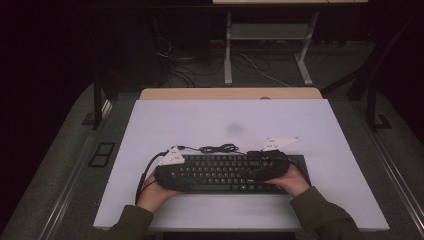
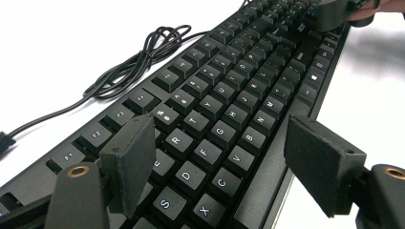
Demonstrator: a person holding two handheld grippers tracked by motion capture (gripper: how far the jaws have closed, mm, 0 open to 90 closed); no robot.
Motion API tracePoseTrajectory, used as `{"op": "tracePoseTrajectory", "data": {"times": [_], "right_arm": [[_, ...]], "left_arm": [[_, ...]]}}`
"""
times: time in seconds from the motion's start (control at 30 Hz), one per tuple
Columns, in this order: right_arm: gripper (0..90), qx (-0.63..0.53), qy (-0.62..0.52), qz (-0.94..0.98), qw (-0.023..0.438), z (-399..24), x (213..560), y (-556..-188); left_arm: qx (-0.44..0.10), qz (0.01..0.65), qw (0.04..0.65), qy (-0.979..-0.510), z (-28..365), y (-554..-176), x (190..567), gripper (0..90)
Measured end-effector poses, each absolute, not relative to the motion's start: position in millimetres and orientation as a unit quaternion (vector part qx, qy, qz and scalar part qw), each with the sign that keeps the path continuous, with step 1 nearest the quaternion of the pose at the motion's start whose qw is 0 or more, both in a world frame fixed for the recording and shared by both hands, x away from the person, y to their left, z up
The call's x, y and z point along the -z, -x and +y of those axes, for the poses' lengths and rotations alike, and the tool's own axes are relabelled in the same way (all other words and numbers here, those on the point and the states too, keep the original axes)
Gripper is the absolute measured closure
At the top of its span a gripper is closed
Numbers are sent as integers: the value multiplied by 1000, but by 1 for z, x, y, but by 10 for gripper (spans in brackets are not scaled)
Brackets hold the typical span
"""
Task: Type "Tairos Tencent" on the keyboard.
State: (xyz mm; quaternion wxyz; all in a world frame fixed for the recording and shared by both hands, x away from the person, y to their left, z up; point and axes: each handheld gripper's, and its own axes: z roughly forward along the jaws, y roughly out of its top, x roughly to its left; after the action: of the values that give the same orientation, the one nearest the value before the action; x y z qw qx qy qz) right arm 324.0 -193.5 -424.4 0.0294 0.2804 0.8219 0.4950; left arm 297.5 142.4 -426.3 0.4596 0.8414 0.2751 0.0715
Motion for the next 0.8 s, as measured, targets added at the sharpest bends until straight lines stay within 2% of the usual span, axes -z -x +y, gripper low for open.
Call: {"op": "tracePoseTrajectory", "data": {"times": [0.07,0.23,0.57,0.77,0.8], "right_arm": [[201,-494,-282,822,30,-197,423,-322],[333,-494,-288,820,26,-207,421,-317],[731,-476,-287,830,29,-228,421,-308],[890,-458,-277,844,24,-230,423,-303],[893,-455,-276,847,23,-229,423,-302]], "left_arm": [[-72,276,460,-841,142,-298,426,259],[-73,275,459,-842,142,-298,426,258],[-75,274,459,-842,142,-299,426,255],[-75,274,458,-842,143,-299,427,254],[-75,274,458,-842,143,-299,427,254]]}}
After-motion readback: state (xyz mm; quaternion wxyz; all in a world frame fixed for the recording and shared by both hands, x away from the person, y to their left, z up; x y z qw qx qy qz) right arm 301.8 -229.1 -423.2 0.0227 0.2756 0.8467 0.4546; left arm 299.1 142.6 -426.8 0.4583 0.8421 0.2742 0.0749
